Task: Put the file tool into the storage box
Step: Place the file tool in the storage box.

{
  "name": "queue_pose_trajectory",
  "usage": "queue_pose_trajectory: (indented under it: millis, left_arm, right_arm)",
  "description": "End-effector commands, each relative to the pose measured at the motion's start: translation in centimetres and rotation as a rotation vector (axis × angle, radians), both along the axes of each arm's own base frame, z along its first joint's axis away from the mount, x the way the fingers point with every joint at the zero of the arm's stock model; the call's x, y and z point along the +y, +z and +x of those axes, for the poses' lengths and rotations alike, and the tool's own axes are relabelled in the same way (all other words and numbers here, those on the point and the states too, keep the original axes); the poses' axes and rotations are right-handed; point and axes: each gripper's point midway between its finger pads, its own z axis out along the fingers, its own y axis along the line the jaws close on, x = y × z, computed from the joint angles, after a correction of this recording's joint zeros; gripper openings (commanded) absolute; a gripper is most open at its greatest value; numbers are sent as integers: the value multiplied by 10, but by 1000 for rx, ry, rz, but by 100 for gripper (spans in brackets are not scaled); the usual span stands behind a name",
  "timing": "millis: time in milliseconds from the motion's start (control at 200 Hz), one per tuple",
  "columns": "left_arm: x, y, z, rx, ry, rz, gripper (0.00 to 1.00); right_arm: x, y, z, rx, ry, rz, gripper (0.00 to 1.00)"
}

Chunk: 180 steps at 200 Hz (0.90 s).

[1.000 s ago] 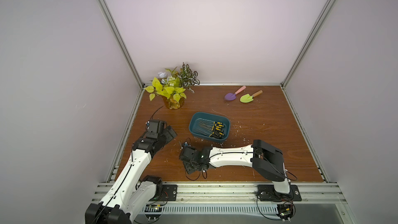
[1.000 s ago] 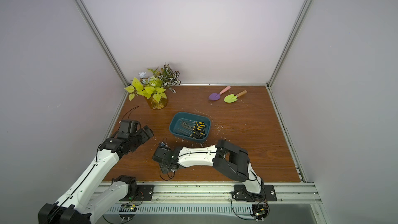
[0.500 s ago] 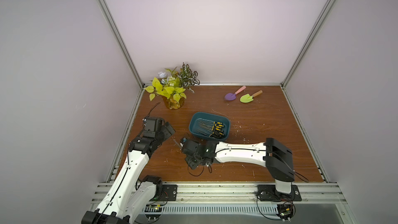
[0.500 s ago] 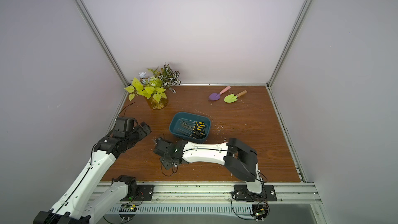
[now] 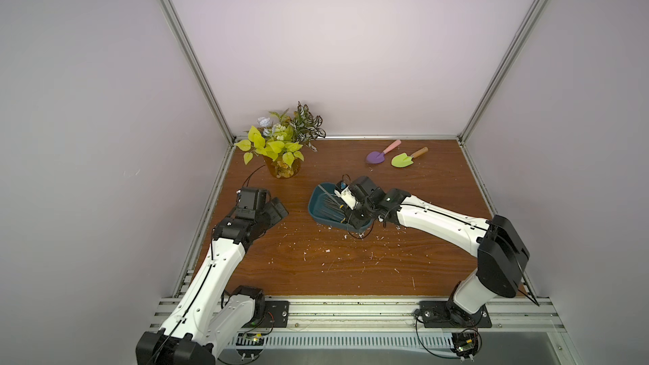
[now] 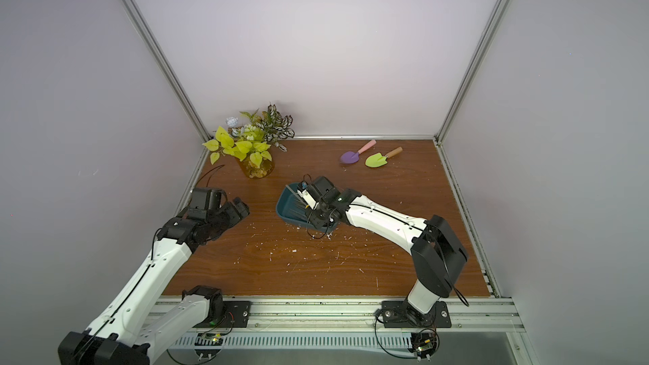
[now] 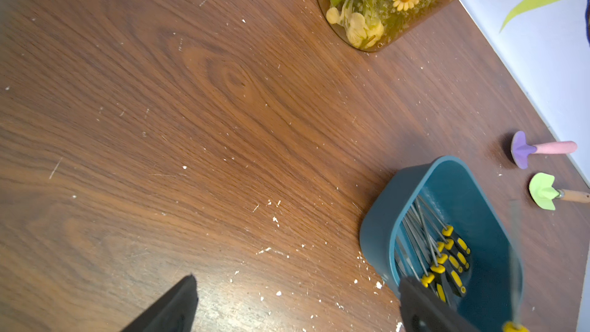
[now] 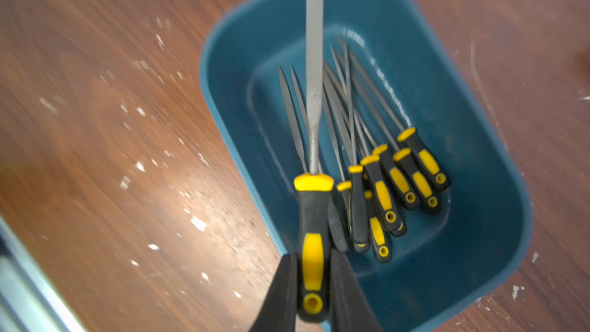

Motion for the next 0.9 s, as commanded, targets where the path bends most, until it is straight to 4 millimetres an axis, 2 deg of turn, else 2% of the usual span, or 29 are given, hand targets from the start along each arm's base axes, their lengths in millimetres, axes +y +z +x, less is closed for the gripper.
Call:
queue_pose_trajectory:
  millis: [0,130,185,285,395,565,646,686,786,896]
  left_arm:
    - [1,3,-2,7,-11,-1,100]
    - [-2,-3,-1,33,-20,-7,100]
    - [-3,-4,0,39,-21,-9,100]
    - [-1,-7,1,49,-23,5,100]
    - [0,-8,2,54,-29,24,100]
    - [0,-11,8,40,-74,93,100]
    - [-3,-8,18,-7,-111,147,100]
    - [-4,-5,23,-41,-129,188,100]
    - [-2,4,37,-145,-167,306,100]
    - [-6,16,53,-325,-231,388,100]
  right_arm:
    - [6,1,-3,-21,116,-17,9]
    - [3,-17,-3,-10,140,-71,9]
    - [-1,-25,-1,-10,135,-102,11]
    - [-5,-32,6,-25,116,-145,39]
    - [-9,-28,17,-69,66,-157,67]
    - [-19,2,38,-187,-101,-92,88]
    - [-39,22,52,-270,-265,-32,99]
    - [-54,37,57,-313,-367,24,99]
    - [-105,58,60,-404,-630,160,99]
    - [-149,71,52,-527,-734,290,99]
